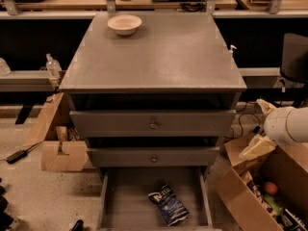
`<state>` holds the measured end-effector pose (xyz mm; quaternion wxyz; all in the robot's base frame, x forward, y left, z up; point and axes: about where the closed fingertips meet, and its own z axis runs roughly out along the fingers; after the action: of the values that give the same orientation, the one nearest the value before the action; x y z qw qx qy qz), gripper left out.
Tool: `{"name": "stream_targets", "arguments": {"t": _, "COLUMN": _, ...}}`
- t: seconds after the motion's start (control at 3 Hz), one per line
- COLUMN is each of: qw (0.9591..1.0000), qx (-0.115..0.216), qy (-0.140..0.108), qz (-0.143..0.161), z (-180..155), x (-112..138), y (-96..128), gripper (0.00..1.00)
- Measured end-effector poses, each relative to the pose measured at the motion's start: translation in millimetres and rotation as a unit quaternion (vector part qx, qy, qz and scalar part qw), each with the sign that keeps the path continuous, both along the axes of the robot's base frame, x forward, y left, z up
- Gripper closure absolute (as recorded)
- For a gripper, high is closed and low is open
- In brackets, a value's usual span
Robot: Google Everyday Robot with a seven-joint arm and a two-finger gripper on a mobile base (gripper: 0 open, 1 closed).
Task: Pick blue chip bag from bottom drawer and place on counter
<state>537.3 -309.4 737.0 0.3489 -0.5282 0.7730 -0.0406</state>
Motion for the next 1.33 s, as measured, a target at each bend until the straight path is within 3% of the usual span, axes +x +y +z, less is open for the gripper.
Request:
{"name": "stream_targets", "arguments": {"t": 0.33, "qw": 1.0000, "qx": 0.004, "qy": 0.002, "qz": 0.001, "z": -6.0, "x": -2.3, "y": 2.3, "gripper": 0.00}}
{"name": "stream_targets", "arguments": {"t": 0.67, "qw": 0.9981, "qx": 0.051, "qy": 0.031, "qz": 0.015, "z": -75.2, "x": -28.6, "y": 28.8, "gripper": 0.00}}
{"name": "stream_targets", "arguments": {"t": 1.0, "qw": 0.9928, "qx": 0.113, "qy": 0.036, "qz": 0.013, "z": -159.7, "x": -51.4, "y": 51.7, "gripper": 0.00}}
{"name": "stream_targets", "arguments": {"t": 1.33, "qw": 0.9862, "qx": 0.165, "qy": 0.017, "qz": -0.006, "z": -256.4, "x": -36.2, "y": 61.1, "gripper": 0.00}}
